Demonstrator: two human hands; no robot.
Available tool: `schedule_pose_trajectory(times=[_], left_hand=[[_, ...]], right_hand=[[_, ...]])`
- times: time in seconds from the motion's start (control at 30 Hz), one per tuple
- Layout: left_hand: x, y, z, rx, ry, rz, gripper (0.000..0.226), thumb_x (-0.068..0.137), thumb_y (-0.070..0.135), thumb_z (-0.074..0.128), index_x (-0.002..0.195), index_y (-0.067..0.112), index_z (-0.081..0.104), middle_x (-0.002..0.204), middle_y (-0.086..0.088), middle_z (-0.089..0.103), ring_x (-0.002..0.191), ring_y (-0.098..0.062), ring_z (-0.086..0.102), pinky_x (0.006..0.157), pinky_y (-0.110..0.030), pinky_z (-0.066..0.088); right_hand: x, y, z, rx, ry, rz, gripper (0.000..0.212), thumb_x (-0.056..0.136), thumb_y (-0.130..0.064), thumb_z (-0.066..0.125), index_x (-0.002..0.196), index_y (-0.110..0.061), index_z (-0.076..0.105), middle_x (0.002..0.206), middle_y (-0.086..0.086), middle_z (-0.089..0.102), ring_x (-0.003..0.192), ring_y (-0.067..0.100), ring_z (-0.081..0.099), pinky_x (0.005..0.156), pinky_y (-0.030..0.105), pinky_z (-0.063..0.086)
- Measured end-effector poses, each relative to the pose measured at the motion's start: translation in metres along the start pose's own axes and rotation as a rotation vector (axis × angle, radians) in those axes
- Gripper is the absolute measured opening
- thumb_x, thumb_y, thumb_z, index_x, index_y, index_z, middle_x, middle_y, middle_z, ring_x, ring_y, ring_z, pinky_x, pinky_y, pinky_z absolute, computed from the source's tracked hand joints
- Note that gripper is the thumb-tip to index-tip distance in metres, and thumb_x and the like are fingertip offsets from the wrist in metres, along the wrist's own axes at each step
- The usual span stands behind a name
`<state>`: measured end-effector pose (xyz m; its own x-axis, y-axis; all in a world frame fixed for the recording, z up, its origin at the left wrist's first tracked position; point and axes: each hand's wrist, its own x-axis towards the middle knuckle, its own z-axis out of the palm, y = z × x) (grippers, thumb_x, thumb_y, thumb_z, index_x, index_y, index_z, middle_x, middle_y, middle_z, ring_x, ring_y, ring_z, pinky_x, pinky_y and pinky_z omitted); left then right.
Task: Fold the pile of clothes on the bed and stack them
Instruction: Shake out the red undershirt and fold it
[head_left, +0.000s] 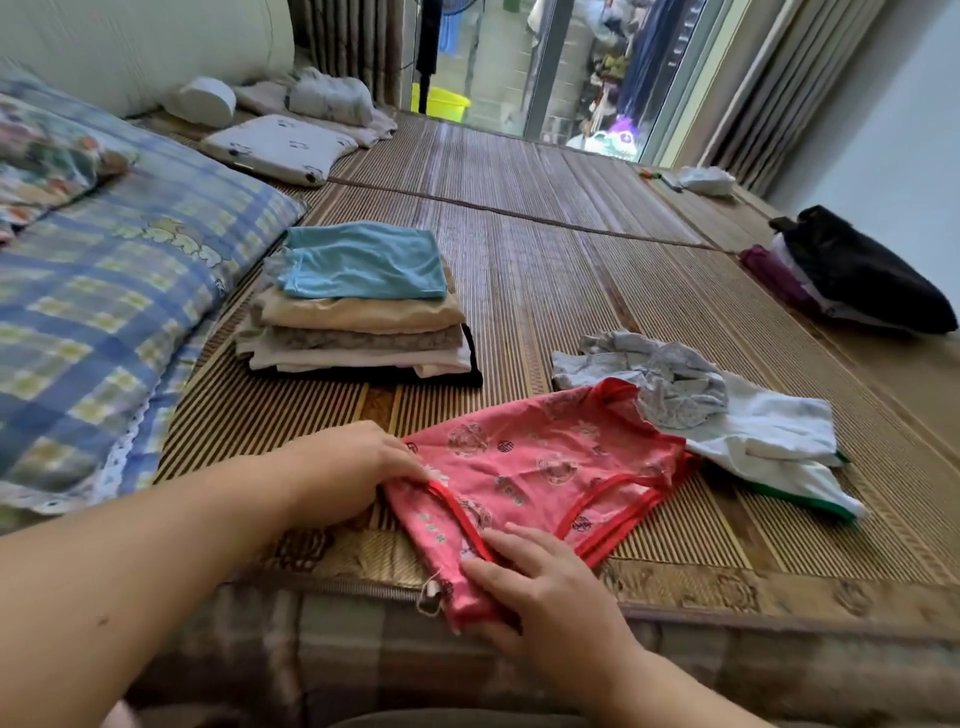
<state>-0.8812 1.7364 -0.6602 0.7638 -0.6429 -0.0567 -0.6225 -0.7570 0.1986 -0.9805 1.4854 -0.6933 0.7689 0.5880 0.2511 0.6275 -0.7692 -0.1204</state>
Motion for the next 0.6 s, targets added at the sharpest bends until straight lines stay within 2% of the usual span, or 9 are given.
schedule_pose_trajectory(times=[0.1, 0.2, 0.23, 0.27, 0.3, 0.37, 0.47, 0.53, 0.6], left_hand=[[-0.001, -0.001, 0.001, 0.074, 0.071, -0.035, 0.055, 0.087, 0.006, 0.043, 0.128, 0.040, 0.058, 0.130, 0.014, 0.060, 0.109, -0.013, 0.052, 0.100, -0.022, 0.037], [-0.001, 0.004, -0.004, 0.115, 0.058, -0.075, 0.047, 0.087, 0.009, 0.046, 0.120, 0.038, 0.064, 0.121, 0.011, 0.065, 0.103, -0.016, 0.057, 0.094, -0.029, 0.044], [0.000, 0.006, -0.008, 0.104, 0.040, -0.094, 0.044, 0.084, 0.011, 0.049, 0.114, 0.038, 0.066, 0.114, 0.012, 0.067, 0.101, -0.015, 0.058, 0.091, -0.028, 0.046], [-0.002, 0.009, -0.013, 0.066, 0.011, -0.121, 0.039, 0.080, 0.014, 0.052, 0.106, 0.038, 0.069, 0.105, 0.014, 0.069, 0.098, -0.011, 0.060, 0.088, -0.027, 0.048], [-0.004, 0.011, -0.019, 0.004, -0.035, -0.152, 0.033, 0.075, 0.019, 0.055, 0.097, 0.038, 0.070, 0.093, 0.017, 0.069, 0.090, -0.006, 0.061, 0.082, -0.024, 0.049], [-0.007, 0.018, -0.032, -0.202, -0.171, -0.207, 0.020, 0.065, 0.026, 0.059, 0.078, 0.036, 0.070, 0.072, 0.018, 0.067, 0.071, 0.002, 0.060, 0.069, -0.020, 0.050], [-0.010, 0.032, -0.054, -0.667, -0.360, -0.196, 0.024, 0.056, 0.015, 0.053, 0.070, 0.021, 0.072, 0.061, 0.006, 0.064, 0.058, -0.008, 0.058, 0.055, -0.022, 0.047], [-0.006, 0.039, -0.064, -0.978, -0.382, -0.123, 0.028, 0.055, 0.006, 0.049, 0.070, 0.014, 0.072, 0.062, -0.003, 0.063, 0.054, -0.011, 0.057, 0.051, -0.020, 0.047], [0.007, 0.044, -0.067, -1.152, -0.301, -0.100, 0.030, 0.056, 0.006, 0.052, 0.078, 0.009, 0.072, 0.066, -0.007, 0.063, 0.054, -0.011, 0.058, 0.050, -0.019, 0.047]], right_hand=[[0.000, -0.006, -0.006, -0.054, -0.013, 0.022, 0.047, 0.056, -0.031, 0.081, 0.103, -0.030, 0.076, 0.110, 0.003, 0.072, 0.102, 0.025, 0.069, 0.082, 0.040, 0.058], [0.001, -0.013, -0.019, 0.293, -0.065, 0.289, 0.026, 0.081, -0.017, 0.065, 0.101, -0.030, 0.075, 0.112, -0.005, 0.071, 0.112, 0.007, 0.060, 0.099, 0.032, 0.047], [0.001, -0.013, -0.026, 0.424, -0.101, 0.409, 0.020, 0.088, -0.017, 0.060, 0.091, -0.030, 0.074, 0.098, -0.009, 0.073, 0.098, -0.001, 0.061, 0.091, 0.029, 0.048], [0.002, -0.011, -0.033, 0.529, -0.091, 0.501, 0.021, 0.092, -0.018, 0.057, 0.077, -0.025, 0.069, 0.078, -0.012, 0.068, 0.077, -0.003, 0.058, 0.075, 0.030, 0.048], [0.002, -0.010, -0.042, 0.641, -0.062, 0.581, 0.028, 0.093, -0.015, 0.054, 0.066, -0.021, 0.059, 0.064, -0.010, 0.058, 0.062, 0.000, 0.050, 0.062, 0.032, 0.042], [-0.005, -0.003, -0.060, 0.901, -0.050, 0.684, 0.031, 0.096, -0.008, 0.048, 0.066, -0.016, 0.054, 0.061, -0.003, 0.052, 0.056, 0.009, 0.046, 0.054, 0.030, 0.035], [-0.024, 0.010, -0.080, 1.254, -0.107, 0.746, 0.037, 0.097, 0.001, 0.042, 0.072, -0.010, 0.067, 0.065, 0.001, 0.064, 0.056, 0.009, 0.058, 0.052, 0.021, 0.047], [-0.032, 0.020, -0.088, 1.410, -0.084, 0.816, 0.031, 0.096, 0.000, 0.043, 0.087, -0.003, 0.073, 0.081, 0.014, 0.069, 0.067, 0.018, 0.066, 0.057, 0.027, 0.055], [-0.034, 0.035, -0.089, 1.485, -0.009, 0.887, 0.029, 0.097, -0.006, 0.044, 0.099, -0.003, 0.072, 0.098, 0.022, 0.070, 0.078, 0.027, 0.069, 0.061, 0.034, 0.058]])
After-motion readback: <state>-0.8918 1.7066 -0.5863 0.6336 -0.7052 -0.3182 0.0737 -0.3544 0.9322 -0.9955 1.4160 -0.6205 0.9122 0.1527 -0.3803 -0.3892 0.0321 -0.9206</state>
